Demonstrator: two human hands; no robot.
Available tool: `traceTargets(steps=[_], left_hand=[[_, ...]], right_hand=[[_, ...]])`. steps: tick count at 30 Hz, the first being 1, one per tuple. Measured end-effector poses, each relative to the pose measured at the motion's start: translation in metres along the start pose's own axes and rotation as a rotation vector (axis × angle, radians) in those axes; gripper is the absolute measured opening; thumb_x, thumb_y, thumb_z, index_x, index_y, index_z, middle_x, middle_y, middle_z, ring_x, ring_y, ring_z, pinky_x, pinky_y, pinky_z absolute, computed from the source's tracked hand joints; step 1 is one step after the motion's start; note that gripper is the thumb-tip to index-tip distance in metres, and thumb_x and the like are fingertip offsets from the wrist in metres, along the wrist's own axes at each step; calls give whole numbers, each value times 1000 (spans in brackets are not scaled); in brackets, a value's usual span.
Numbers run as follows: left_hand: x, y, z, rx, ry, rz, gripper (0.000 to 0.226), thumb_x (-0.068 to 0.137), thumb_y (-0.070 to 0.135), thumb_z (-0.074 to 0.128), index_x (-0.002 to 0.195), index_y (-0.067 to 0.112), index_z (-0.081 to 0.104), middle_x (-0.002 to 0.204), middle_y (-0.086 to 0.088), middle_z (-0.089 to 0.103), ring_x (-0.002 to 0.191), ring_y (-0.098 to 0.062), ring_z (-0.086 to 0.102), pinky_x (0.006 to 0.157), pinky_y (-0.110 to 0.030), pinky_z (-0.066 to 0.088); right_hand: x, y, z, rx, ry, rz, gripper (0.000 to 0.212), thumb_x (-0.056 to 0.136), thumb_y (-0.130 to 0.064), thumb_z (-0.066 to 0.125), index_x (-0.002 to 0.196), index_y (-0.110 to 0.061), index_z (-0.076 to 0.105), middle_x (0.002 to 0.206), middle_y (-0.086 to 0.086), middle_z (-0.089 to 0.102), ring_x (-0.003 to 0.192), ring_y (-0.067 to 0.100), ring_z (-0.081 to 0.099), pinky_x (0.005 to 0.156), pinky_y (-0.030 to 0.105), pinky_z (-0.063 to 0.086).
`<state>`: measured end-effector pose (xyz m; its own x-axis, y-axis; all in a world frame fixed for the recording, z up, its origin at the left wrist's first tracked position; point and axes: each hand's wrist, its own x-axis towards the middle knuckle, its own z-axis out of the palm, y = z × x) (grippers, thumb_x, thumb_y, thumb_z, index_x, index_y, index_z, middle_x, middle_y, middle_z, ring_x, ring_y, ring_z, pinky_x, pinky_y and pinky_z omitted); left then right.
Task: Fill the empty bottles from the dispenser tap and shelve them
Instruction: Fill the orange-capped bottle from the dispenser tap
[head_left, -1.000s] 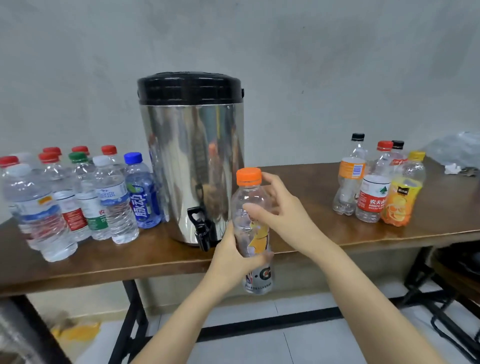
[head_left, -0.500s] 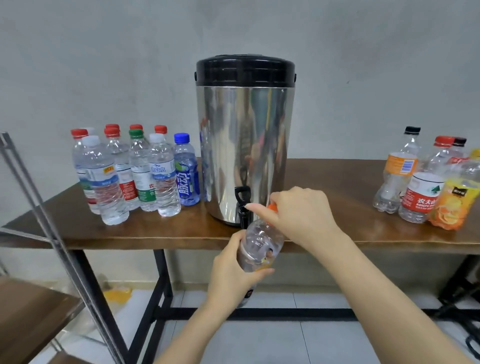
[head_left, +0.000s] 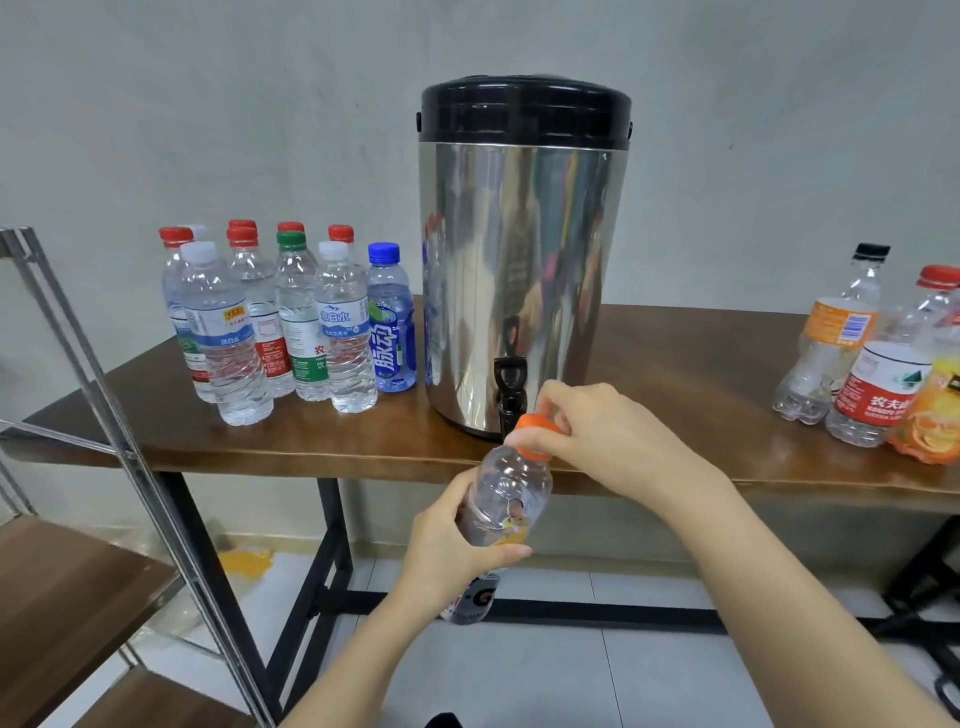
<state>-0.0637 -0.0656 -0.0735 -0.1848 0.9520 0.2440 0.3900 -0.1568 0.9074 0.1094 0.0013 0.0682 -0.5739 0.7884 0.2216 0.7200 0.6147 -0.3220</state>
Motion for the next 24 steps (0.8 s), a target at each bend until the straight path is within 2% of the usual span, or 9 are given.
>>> traceTargets(steps=[2,5,7,9,11,13,16,21,24], left_hand=[[0,-3,-1,2,4,-6,78,57,27,95,125,37,57,108,21,70,103,1,64,92,-24,52],[-1,-8,-2,0,6,-19,81,54,34,94,127,37,56,111,20,70,106,-1,64,95,-28,53],[-1,-8,-2,6,0,-18,84,53,39,92,128,39,55,113,20,69,108,-2,63,95,-29,53],[0,-8,-1,11,-5,-15,84,53,40,92,128,39,55,113,21,69,108,-2,63,95,-29,52],[0,-8,-1,13,-5,-15,85,52,43,91,129,40,55,114,21,68,109,-2,63,95,-27,52],[-1,-9,0,23,-12,-18,85,53,43,91,129,40,54,115,22,68,109,-1,62,94,-23,52],[-3,-10,1,29,-27,-25,81,57,33,93,128,40,54,113,23,68,109,0,62,92,-18,51],[-6,-15,3,-23,-25,-98,72,60,25,93,123,35,58,110,19,70,105,-3,65,88,-21,53],[-9,-19,7,-35,-9,-173,69,62,22,93,120,34,57,107,17,70,100,-3,66,80,-13,52]], right_hand=[[2,2,1,95,-52,-47,31,87,-53,62,109,-31,62,91,-15,57,82,9,55,71,28,47],[2,1,-2,170,-120,-72,45,88,-52,63,129,-36,57,106,-18,56,92,5,59,84,26,50],[2,-1,-2,99,-70,-11,46,82,-66,58,116,-35,57,102,-15,57,85,6,58,76,28,49],[2,2,0,64,-64,1,35,84,-60,62,107,-33,59,96,-12,60,81,9,59,74,32,52],[2,4,0,135,-104,-21,33,85,-50,65,115,-37,61,103,-12,61,82,6,61,80,31,53],[2,6,1,166,-112,-26,43,79,-60,64,117,-39,61,106,-13,62,81,3,60,79,28,53],[4,9,5,177,-84,-4,34,74,-62,67,96,-36,67,92,-12,64,74,5,59,76,32,55],[8,25,11,329,48,-12,29,84,-35,74,112,-32,68,105,-10,64,88,1,58,77,8,42],[19,52,27,196,118,138,35,88,-29,71,122,-24,64,109,-1,60,103,20,57,89,27,44]])
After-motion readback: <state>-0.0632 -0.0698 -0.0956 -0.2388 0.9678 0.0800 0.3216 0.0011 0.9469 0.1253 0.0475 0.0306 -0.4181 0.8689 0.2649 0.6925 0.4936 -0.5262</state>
